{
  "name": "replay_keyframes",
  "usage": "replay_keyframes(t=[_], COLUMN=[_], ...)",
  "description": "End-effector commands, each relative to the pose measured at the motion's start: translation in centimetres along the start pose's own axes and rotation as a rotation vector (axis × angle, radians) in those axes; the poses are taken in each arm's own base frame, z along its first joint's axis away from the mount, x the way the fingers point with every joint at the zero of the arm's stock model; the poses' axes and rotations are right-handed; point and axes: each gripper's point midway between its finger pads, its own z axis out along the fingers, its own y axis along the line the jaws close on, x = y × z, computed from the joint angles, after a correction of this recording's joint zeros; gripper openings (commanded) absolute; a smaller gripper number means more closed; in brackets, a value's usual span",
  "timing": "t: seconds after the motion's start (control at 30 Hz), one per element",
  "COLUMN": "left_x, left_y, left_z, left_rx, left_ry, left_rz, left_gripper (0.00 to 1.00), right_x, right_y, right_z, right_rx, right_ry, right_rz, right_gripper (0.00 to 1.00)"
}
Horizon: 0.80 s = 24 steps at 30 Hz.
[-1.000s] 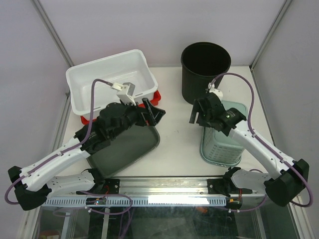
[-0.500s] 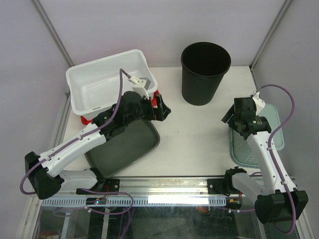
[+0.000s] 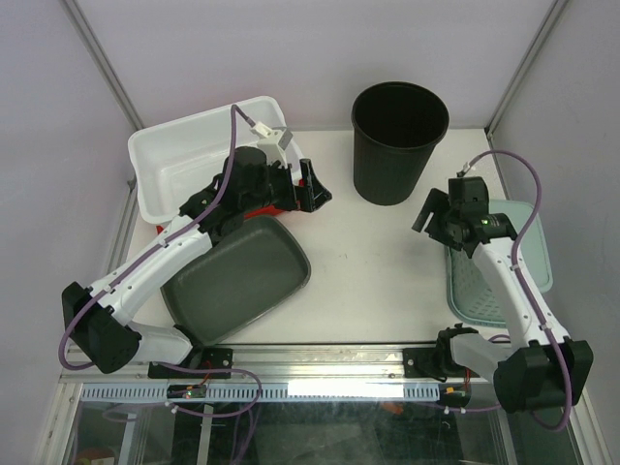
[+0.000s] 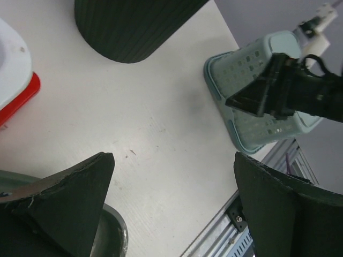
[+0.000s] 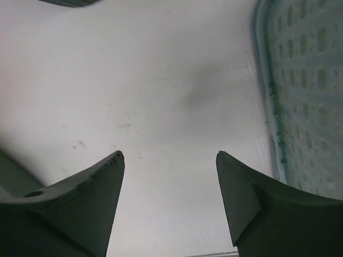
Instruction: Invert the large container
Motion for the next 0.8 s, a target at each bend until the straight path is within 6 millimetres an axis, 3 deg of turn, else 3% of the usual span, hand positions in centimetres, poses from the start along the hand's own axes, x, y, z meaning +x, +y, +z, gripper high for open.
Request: replay_keyframes(t=[0.0,0.17,0.37,0.47,0.57,0.77], left_x=[-1.1,-0.6,-0.6,-0.8,-1.7,-4.8], left_y=[-3.4,-3.0,-2.9,-2.9,-2.8,-0.4], left_z=[-0.8,-0.5,-0.2,0.0,-0.1,-1.0], left_rx=[0.150,0.136,0.134,0.130,0.117,-0.052], left_ry=[0.003,0.013,0.019,0.015,-0.005,-0.078], left_rz=[0.038,0.045,0.048,0.051,0.082,0.231], left_gripper=[0.99,0.99,0.99,0.99,0.99,0.99], right_x=[0.8,0.6,-1.6,-2.6,-3.8,-9.9], right_y=[-6.0,-8.1,-7.3,-3.7,1.6,8.6], right_z=[0.8,-0.3,-2.0,-2.1,-3.0,-8.8], right_rx=[0.290,0.376,0.345,0.154,-0.127,-0.450], right_ry=[-0.016,-0.085,-0.148,-0.131,-0.127,-0.293], right_rz=[0.074,0.147,0.150,0.082,0.022,-0.079], right_gripper=[0.71,0.71,0.70,0.71,0.75,0.77])
